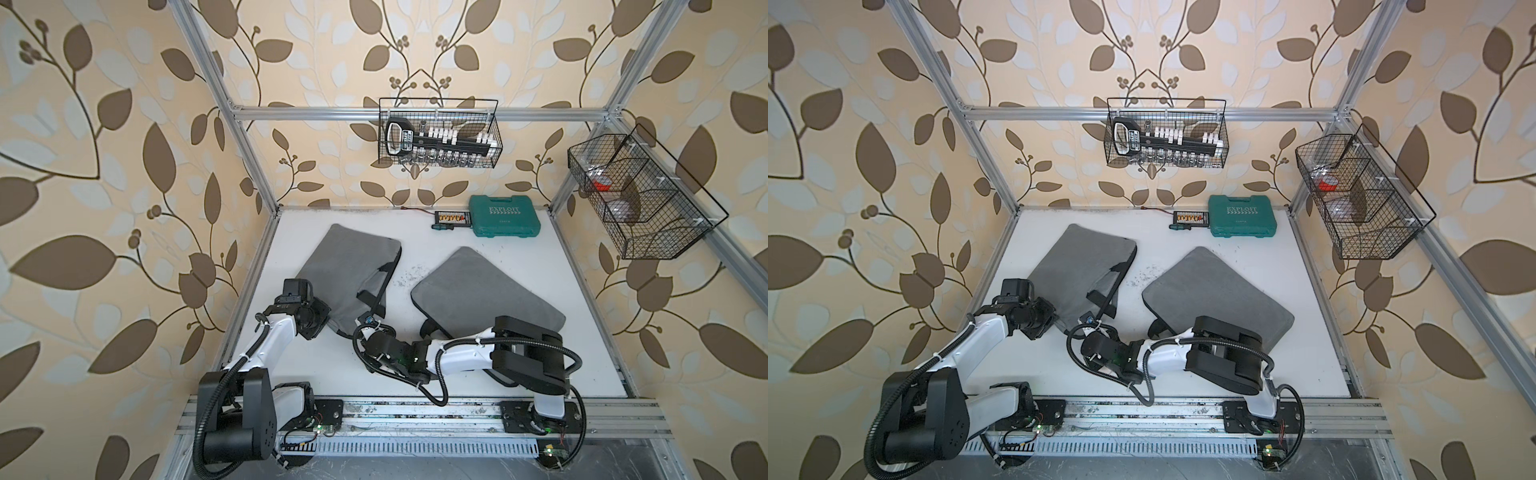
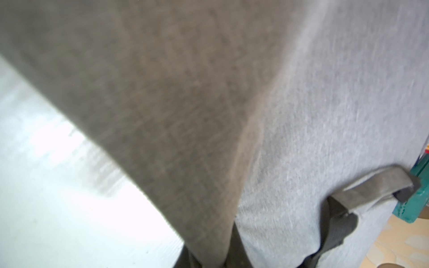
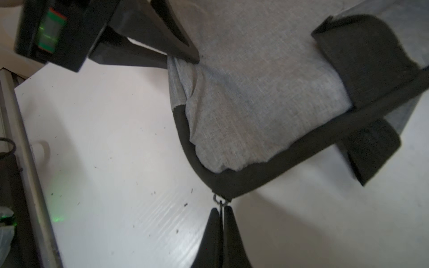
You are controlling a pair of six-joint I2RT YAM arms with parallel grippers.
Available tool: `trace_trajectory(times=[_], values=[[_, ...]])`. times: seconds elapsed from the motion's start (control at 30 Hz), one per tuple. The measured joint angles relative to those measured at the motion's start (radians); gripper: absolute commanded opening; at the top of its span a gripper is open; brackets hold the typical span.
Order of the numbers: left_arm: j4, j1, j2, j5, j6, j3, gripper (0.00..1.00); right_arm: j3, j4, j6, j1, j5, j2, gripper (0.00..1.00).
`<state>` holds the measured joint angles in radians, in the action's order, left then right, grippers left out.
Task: Put the mouse into the laptop bag
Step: Zip the zipper on the zippered laptop bag.
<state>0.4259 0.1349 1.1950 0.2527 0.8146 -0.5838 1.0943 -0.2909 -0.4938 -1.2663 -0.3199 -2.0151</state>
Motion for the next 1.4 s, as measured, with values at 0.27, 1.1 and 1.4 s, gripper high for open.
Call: trace_trajectory(times=[0.27, 1.1, 1.4], values=[[-0.043, 0.03, -0.074, 0.003, 0.023, 0.0, 0.88, 0.116, 0.003, 0.018, 0.063, 0.131, -0.096, 0.0], [-0.036, 0.03, -0.489, 0.214, 0.266, 0.35, 0.12, 0.128, -0.028, 0.042, 0.002, 0.181, -0.094, 0.0], [-0.04, 0.03, -0.453, 0.211, 0.237, 0.334, 0.0, 0.052, -0.027, 0.047, 0.042, 0.148, -0.052, 0.0]])
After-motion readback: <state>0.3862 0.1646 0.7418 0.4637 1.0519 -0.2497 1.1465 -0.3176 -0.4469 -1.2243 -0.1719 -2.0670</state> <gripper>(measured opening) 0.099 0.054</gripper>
